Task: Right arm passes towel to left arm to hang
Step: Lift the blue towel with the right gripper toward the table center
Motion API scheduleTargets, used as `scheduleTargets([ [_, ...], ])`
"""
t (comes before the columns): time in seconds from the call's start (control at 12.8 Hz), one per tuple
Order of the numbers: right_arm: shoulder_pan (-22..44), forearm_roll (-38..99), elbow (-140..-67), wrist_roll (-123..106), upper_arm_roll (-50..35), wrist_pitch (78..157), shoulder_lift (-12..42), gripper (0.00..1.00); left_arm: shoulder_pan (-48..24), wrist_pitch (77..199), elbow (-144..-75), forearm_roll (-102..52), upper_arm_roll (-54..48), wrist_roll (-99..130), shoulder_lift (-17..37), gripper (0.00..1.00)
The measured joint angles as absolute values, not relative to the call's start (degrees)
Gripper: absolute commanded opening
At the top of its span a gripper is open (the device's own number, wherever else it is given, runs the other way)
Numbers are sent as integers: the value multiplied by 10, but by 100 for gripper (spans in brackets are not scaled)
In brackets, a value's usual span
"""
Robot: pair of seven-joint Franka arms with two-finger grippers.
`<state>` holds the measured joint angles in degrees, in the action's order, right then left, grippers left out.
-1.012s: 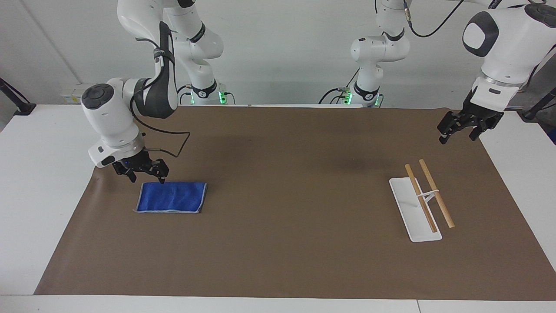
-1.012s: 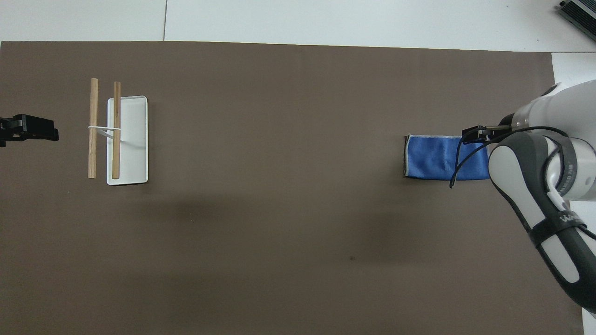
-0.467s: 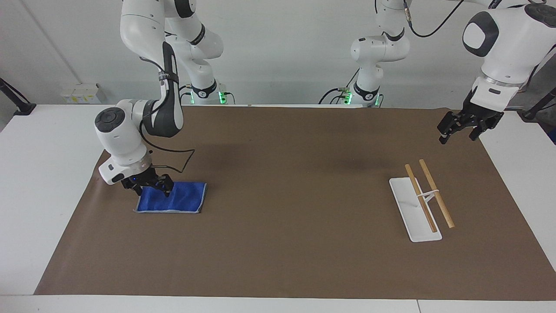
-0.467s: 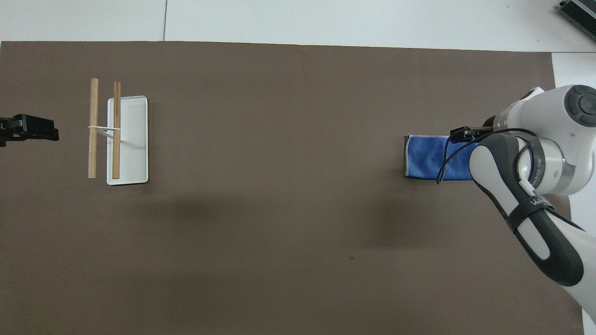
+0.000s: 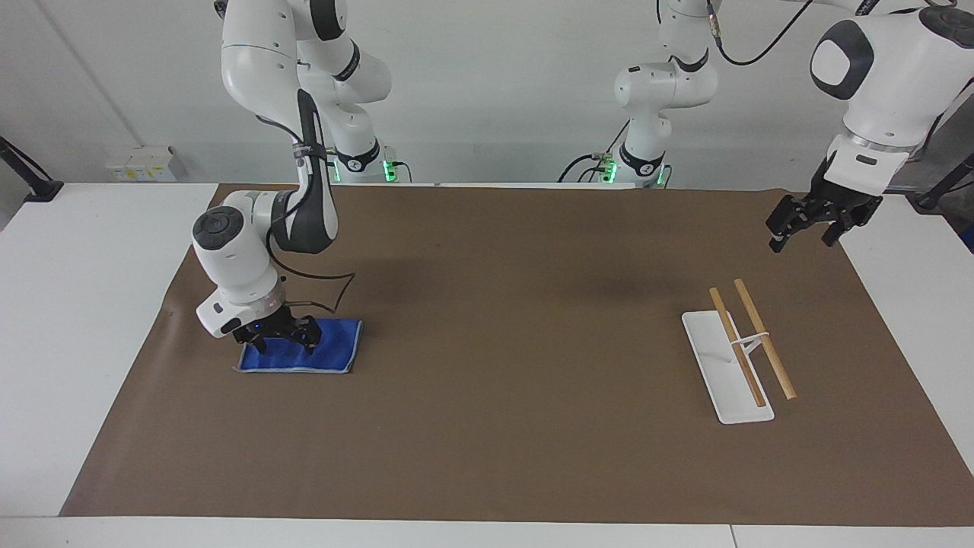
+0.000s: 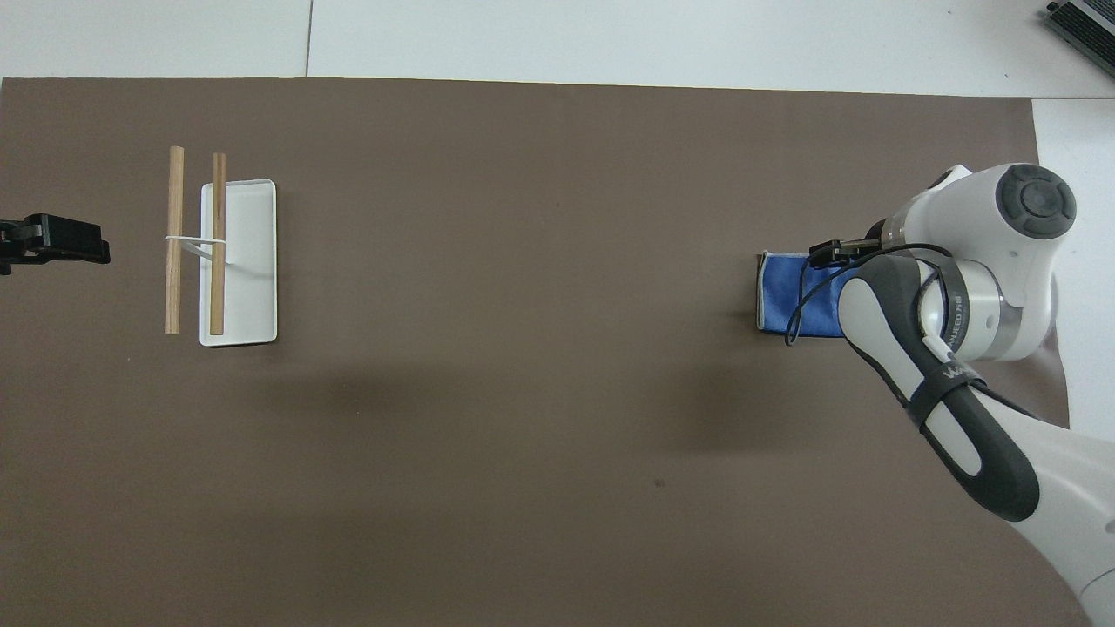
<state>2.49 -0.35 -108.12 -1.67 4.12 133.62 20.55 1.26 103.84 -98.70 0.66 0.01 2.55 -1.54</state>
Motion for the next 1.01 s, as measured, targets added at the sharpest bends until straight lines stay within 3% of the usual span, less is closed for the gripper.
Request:
scheduleTargets([
  [0.7,27,-4,-1131,-30,42,1343,212,100,13,1038,-987,7,0,26,-15,100],
  [1.01,26,-4,-1155,-37,43,1399,210,100,13,1038,-987,7,0,26,-15,100],
])
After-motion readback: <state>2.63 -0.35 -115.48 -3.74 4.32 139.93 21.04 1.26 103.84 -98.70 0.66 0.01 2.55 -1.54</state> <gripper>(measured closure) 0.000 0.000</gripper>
